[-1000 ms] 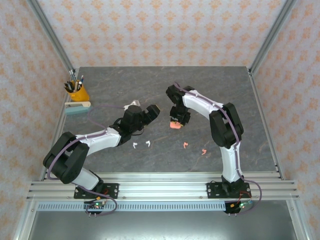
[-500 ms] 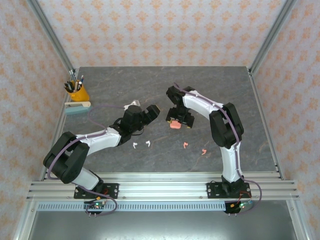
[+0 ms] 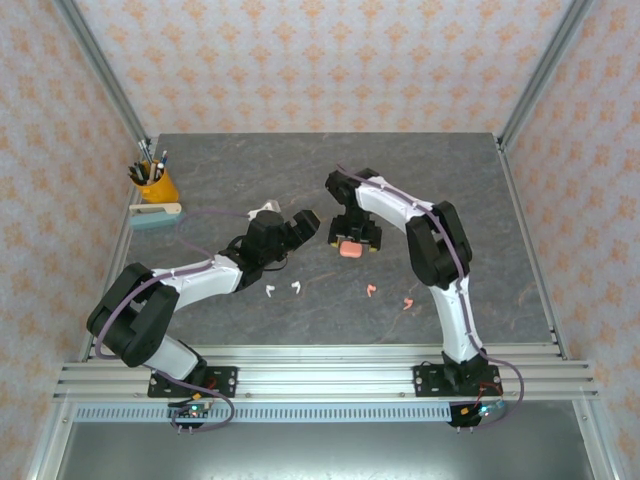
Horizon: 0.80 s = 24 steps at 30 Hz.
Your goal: Insert the wireless bluetooth earbuds into the charging case
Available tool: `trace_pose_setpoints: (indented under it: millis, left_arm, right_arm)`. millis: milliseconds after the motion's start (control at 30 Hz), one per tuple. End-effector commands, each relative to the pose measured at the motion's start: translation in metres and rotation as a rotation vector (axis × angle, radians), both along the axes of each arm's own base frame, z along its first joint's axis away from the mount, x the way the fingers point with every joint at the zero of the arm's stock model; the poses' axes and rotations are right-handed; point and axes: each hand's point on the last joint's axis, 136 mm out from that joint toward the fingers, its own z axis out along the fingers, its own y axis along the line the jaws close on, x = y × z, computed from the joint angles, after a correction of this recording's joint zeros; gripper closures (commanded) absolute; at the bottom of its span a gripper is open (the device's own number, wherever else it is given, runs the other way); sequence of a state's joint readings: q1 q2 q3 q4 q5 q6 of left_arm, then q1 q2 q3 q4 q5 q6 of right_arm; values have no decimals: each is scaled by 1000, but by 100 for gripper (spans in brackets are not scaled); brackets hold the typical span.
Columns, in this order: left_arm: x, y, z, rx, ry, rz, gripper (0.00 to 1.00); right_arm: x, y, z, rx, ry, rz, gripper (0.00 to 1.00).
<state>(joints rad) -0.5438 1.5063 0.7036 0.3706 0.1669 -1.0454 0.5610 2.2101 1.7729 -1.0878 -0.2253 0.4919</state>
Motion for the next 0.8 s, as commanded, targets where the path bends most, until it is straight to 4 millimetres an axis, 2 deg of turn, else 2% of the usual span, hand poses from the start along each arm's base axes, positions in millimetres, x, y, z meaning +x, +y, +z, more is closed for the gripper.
trace_pose_setpoints:
  millis: [0,467,600,767]
  left_arm:
    - [4,-1,11,13,-39,7,5]
    - [5,-1,11,11,-42,7,5]
    - [4,-1,10,9,-40,8,5]
    - [4,-1,10,8,-41,7,5]
  right_arm:
    - [-3,-2,-1,-39,15,28,15]
    - [-8,4,-20,-35,51,40,26]
    - [-13,2,-24,-36,67,42,36]
    - [-17,0,-25,-38,70,40,58]
